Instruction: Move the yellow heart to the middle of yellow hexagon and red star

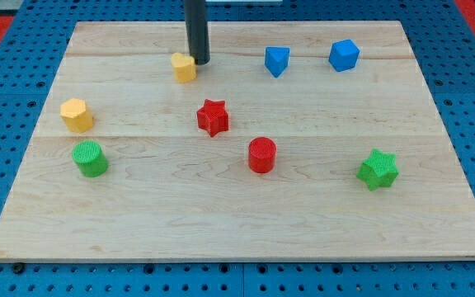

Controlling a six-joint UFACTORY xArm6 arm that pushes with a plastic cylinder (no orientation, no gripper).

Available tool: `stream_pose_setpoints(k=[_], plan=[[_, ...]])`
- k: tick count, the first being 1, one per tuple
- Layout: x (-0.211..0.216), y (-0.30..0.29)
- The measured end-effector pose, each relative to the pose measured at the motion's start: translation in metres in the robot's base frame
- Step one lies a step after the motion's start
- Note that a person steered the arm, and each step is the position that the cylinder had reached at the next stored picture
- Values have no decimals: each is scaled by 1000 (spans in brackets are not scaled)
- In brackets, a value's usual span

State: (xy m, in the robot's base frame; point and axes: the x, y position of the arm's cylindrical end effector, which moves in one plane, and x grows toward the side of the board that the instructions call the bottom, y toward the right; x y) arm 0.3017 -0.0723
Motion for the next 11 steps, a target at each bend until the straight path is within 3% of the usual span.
stream_pose_setpoints(k=[1, 2, 4, 7, 9, 11], plan=[[12, -30], [-20, -17], [29, -53], [95, -54], [127, -17], [208, -23]])
